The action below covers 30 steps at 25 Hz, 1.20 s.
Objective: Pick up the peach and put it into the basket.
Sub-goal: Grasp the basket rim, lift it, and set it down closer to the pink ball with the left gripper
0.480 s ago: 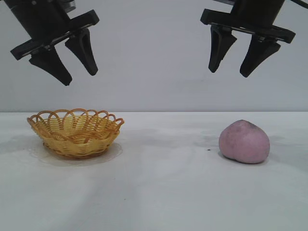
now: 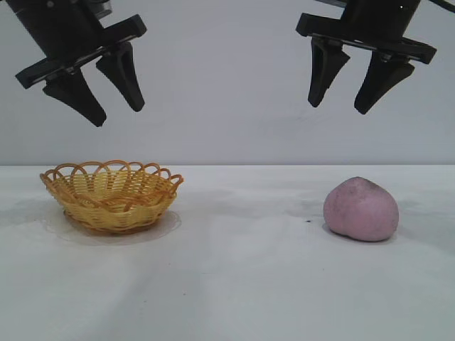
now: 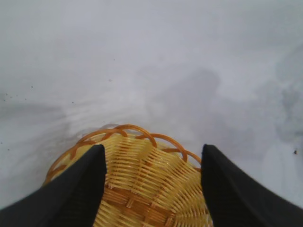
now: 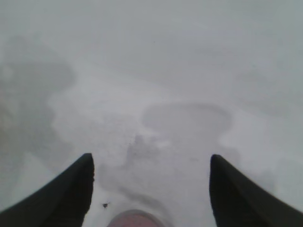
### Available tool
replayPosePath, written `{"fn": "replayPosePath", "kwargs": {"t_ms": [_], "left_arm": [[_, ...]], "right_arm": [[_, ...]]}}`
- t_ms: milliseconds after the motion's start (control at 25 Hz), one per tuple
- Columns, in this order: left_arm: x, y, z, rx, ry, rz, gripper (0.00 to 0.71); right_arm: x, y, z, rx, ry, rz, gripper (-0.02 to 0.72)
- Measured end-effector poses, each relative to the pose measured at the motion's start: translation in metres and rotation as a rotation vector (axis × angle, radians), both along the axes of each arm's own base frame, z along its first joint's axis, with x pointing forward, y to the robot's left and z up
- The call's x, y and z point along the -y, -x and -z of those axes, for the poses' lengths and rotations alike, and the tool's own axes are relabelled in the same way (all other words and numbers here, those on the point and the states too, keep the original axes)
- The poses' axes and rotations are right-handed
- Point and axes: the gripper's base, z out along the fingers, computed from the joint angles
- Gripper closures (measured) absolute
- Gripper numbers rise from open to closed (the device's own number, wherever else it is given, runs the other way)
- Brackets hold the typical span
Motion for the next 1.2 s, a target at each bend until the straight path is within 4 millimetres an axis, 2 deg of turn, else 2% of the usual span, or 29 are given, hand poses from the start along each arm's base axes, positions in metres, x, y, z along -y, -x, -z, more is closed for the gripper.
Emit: {"fn": "replayPosePath", "kwargs": {"t_ms": [440, 840, 1200], "left_arm": [[-0.009, -0.012, -0.023, 0.007, -0.297, 0.249, 0.284], [-0.007, -0.041, 0.010, -0.230, -0.413, 0.455, 0.284], [-0.004, -0.062, 0.031, -0.241, -0.453, 0.522, 0.284]], "right_arm": [[0.000, 0.000, 0.000, -0.005, 0.001, -0.001, 0.254], [0.001, 0.001, 0.001, -0.014, 0.018, -0.012, 0.254], [0.001, 0.002, 0.001, -0.021, 0.025, -0.016, 0.254]]}}
